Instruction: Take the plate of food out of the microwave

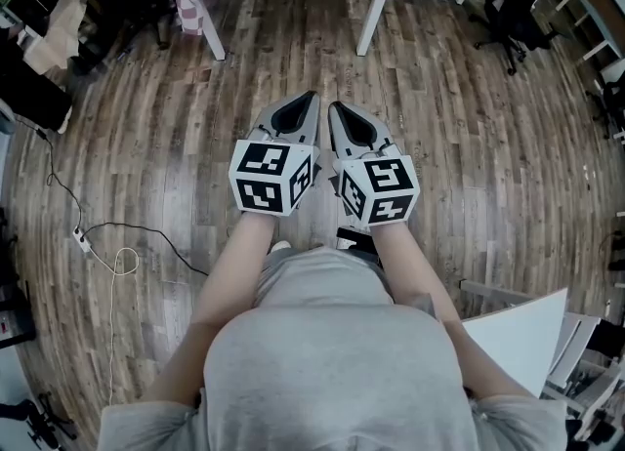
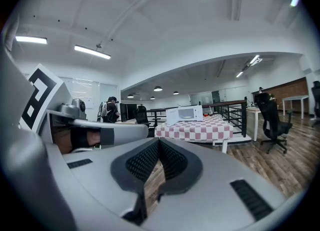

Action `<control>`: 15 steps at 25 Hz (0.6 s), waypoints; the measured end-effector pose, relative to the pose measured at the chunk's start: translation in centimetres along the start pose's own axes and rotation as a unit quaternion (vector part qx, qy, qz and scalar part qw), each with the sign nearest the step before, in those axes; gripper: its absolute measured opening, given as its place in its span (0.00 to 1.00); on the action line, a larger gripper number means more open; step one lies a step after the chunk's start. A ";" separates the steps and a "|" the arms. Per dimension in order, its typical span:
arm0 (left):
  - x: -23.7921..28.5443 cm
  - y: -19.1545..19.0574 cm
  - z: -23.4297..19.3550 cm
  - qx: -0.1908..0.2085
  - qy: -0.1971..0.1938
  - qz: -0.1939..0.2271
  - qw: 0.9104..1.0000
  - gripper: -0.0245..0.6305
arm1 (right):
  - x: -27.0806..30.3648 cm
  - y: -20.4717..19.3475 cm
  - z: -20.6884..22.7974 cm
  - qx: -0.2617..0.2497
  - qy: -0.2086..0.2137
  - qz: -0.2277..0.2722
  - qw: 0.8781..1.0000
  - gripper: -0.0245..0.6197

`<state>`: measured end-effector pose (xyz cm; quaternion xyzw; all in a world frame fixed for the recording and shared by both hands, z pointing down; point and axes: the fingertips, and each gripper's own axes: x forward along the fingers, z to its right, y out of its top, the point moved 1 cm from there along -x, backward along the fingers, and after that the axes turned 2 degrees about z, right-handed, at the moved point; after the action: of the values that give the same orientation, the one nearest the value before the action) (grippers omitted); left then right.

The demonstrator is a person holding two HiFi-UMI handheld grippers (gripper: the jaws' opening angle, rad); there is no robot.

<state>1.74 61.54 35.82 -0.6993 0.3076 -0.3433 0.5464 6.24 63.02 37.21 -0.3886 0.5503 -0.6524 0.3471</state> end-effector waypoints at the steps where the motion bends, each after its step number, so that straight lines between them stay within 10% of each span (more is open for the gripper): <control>1: 0.0 0.5 -0.2 0.003 0.001 0.006 1.000 0.04 | 0.2 0.4 -0.1 -0.003 0.001 0.005 1.000 0.08; 15: -0.1 6.2 -3.5 0.032 0.001 0.061 0.998 0.04 | 3.6 5.6 -1.7 -0.025 0.002 0.062 0.998 0.08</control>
<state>-1.53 58.37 30.37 -0.6608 0.3393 -0.3200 0.5881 3.21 59.77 31.93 -0.3612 0.5898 -0.6165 0.3762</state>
